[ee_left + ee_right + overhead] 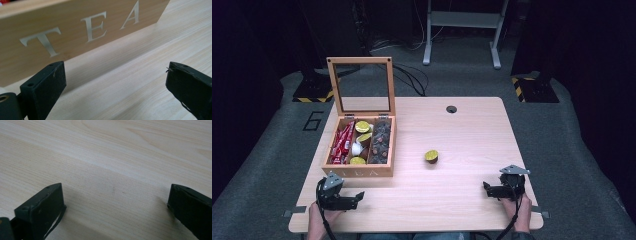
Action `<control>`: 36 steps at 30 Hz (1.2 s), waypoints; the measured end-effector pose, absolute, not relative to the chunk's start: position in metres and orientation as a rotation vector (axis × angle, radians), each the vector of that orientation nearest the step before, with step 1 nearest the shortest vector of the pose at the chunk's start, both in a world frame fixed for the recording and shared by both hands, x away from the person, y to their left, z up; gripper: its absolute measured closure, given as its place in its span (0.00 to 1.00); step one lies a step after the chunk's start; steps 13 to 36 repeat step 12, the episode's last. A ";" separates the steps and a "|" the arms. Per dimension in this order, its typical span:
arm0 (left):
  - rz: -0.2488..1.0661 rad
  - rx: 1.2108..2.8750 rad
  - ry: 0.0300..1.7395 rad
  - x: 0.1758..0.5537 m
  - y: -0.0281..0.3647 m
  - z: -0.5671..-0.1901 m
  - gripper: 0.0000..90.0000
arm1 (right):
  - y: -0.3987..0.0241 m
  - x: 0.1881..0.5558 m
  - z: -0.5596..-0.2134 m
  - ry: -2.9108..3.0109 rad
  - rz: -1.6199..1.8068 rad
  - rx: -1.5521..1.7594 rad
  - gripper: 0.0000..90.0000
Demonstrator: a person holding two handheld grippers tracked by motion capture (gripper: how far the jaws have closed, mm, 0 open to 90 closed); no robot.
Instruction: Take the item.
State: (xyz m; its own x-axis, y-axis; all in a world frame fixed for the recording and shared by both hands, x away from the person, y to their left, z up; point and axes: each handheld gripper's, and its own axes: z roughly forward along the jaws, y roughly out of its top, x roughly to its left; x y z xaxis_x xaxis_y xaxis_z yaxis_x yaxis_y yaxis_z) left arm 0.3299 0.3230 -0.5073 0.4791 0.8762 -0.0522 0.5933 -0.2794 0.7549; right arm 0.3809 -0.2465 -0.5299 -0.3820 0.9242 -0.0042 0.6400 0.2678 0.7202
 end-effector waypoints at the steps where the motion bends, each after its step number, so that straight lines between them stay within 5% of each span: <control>1: 0.492 2.004 1.219 0.331 0.324 -0.511 0.03 | -0.247 0.381 -0.530 2.118 0.897 1.413 0.00; 36: 0.508 2.030 1.253 0.334 0.327 -0.527 0.01 | -0.247 0.381 -0.530 2.117 0.897 1.414 0.00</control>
